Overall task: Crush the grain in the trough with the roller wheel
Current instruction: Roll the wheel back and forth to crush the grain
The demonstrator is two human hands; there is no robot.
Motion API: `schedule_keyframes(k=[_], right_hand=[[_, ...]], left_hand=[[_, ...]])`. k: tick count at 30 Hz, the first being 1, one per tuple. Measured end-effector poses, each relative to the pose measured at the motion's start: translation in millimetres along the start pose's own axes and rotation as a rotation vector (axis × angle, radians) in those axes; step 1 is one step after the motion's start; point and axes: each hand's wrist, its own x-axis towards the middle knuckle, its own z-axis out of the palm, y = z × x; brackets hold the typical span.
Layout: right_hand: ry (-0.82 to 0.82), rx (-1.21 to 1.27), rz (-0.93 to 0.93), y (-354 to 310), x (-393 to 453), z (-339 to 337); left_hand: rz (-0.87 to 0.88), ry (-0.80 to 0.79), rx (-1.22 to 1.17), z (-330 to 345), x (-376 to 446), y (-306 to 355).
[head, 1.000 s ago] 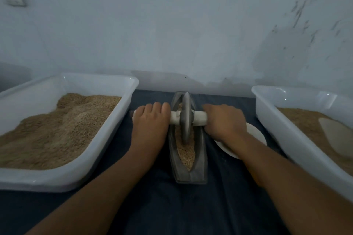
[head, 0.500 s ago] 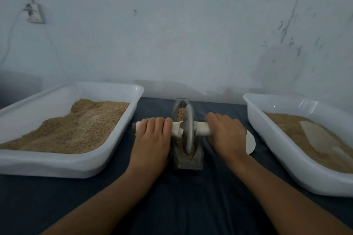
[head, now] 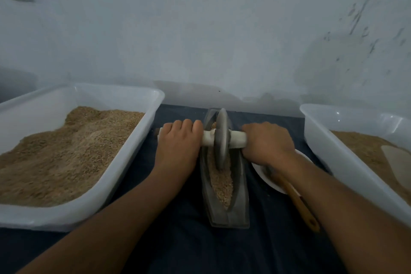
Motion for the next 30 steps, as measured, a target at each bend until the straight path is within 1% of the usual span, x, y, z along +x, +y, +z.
schedule_keyframes(k=[4,8,10,12,16,18,20,24,27,30], right_hand=[[-0.305,0.034,-0.051,6,34,-16],[-0.553,0.129,-0.013,6,59,-23],[-0.615,0.139,-0.011,5,65,-28],[-0.621,0.121,-0.017,4,66,-30],[-0.539,0.132,-0.026,5,54,-25],[-0.449,0.128,-0.027,6,41,-22],[-0.315,0.091,-0.029,5,26,-17],[0.03,0.042,0.016,-3,-11,-2],[0.257,-0.011,0.019,-12,-38,3],[0.386,-0.039,0.022,-21,-61,-7]], left_hand=[[-0.058,-0.048,0.029,12,22,-5],[-0.079,-0.091,0.054,19,39,-9],[-0.078,-0.133,0.031,20,45,-11],[-0.081,-0.161,0.005,19,47,-12],[-0.078,-0.133,0.026,11,39,-8],[-0.064,-0.104,0.032,5,32,-4],[-0.046,-0.076,0.021,-1,24,0],[-0.021,-0.019,-0.01,-13,-5,4],[0.012,0.027,-0.02,-15,-28,6],[0.045,0.033,0.005,-25,-40,8]])
